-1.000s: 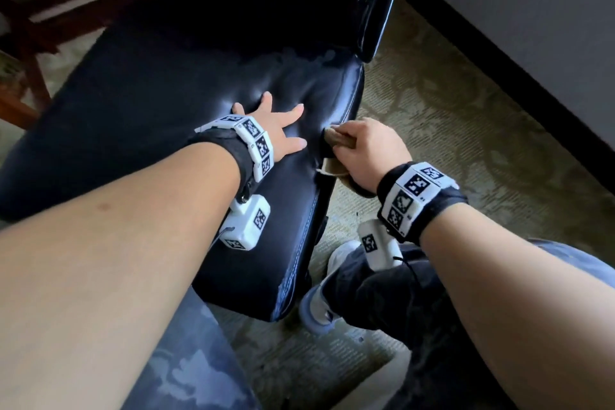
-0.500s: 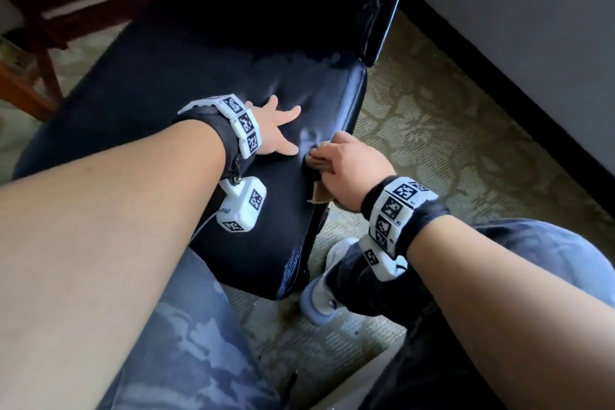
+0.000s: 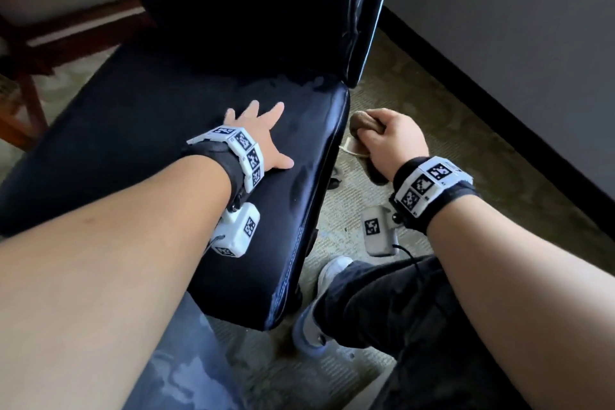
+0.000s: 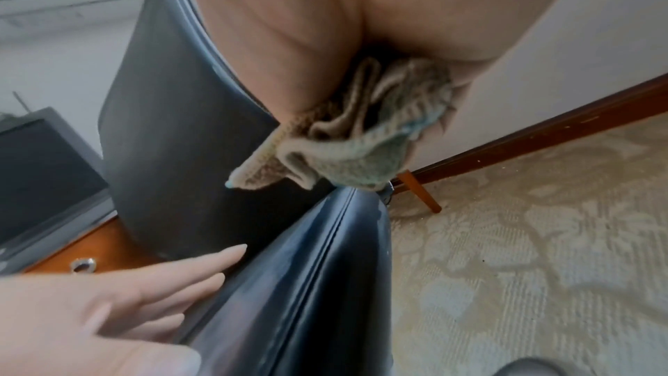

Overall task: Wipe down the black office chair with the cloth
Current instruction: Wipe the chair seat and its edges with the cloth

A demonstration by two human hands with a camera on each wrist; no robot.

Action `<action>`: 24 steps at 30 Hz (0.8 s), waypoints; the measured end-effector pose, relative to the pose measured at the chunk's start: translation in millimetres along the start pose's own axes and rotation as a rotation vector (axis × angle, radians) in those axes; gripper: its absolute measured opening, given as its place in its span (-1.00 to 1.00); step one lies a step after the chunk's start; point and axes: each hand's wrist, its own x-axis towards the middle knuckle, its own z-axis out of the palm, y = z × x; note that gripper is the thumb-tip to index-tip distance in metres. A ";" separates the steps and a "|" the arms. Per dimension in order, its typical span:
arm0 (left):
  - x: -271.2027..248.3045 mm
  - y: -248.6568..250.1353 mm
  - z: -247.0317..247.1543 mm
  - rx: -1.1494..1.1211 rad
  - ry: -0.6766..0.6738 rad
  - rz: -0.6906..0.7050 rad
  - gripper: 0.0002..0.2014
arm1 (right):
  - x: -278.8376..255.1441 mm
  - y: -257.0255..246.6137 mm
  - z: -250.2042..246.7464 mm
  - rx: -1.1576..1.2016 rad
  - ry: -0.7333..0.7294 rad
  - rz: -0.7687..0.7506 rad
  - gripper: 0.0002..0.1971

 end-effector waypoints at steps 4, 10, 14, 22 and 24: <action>11.2 7.6 -3.9 0.120 -0.098 0.006 0.03 | 48.0 1.4 11.3 -0.102 0.009 -0.062 -0.67; 26.9 2.8 -1.9 0.147 -0.177 0.012 0.03 | 68.0 1.0 35.8 -0.231 -0.141 -0.114 -0.81; 31.9 1.1 1.4 0.161 -0.166 0.000 0.03 | 19.1 -2.0 39.6 -0.236 -0.282 -0.236 -0.86; -9.6 6.2 6.7 0.195 -0.100 0.059 -0.16 | -71.2 -4.2 15.2 -0.155 -0.605 -0.324 -0.80; -28.6 -3.8 13.3 0.228 -0.130 0.101 -0.20 | -75.1 3.3 4.0 -0.079 -0.442 -0.166 -0.80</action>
